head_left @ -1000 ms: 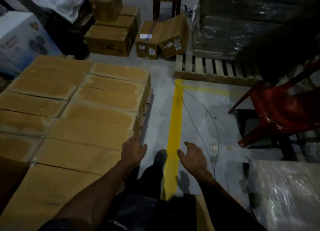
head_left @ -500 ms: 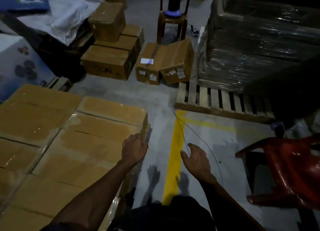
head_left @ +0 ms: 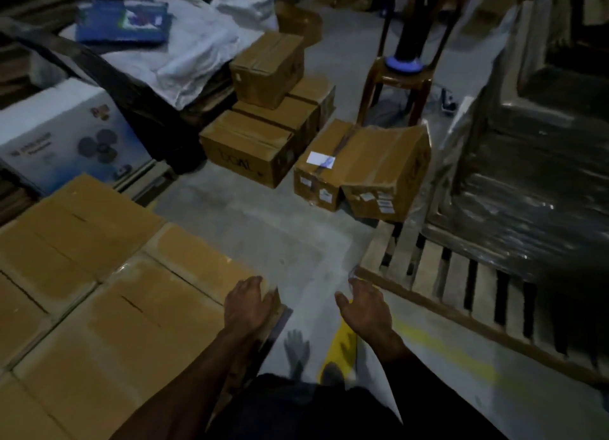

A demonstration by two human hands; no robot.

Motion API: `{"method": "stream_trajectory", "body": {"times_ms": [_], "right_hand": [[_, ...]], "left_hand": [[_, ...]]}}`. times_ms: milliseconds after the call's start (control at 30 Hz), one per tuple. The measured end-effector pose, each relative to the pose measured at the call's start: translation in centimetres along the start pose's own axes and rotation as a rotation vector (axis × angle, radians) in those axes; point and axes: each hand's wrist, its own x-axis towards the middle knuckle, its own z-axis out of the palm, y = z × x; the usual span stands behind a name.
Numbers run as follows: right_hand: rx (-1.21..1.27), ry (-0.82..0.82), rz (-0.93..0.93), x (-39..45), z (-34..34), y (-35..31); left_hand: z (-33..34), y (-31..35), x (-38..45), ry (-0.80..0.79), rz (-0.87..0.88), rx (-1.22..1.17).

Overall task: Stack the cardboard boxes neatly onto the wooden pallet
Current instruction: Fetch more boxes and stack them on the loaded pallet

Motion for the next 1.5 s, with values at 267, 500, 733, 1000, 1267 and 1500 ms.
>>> {"method": "stream_trajectory", "body": {"times_ms": [267, 500, 733, 1000, 1267, 1500], "right_hand": [[-0.01, -0.097, -0.152, 14.2, -7.7, -4.1], [-0.11, -0.191, -0.194, 29.4, -9.7, -7.8], [-0.138, -0.184, -0.195, 42.4, -14.4, -15.6], [-0.139, -0.198, -0.28, 55.1, -16.3, -22.3], [-0.129, -0.326, -0.312, 69.2, -19.2, -30.0], [-0.162, -0.397, -0.383, 78.5, -22.4, -37.4]], "left_hand": [[-2.5, 6.0, 11.2, 0.079, -0.126, -0.1], [-3.2, 6.7, 25.4, 0.053, -0.223, -0.185], [-9.3, 8.2, 38.2, 0.059, -0.282, -0.203], [-15.1, 9.1, 50.1, 0.106, -0.346, -0.184], [-19.1, 9.7, 62.4, 0.092, -0.469, -0.184], [-24.6, 10.6, 72.0, 0.142, -0.487, -0.171]]}}
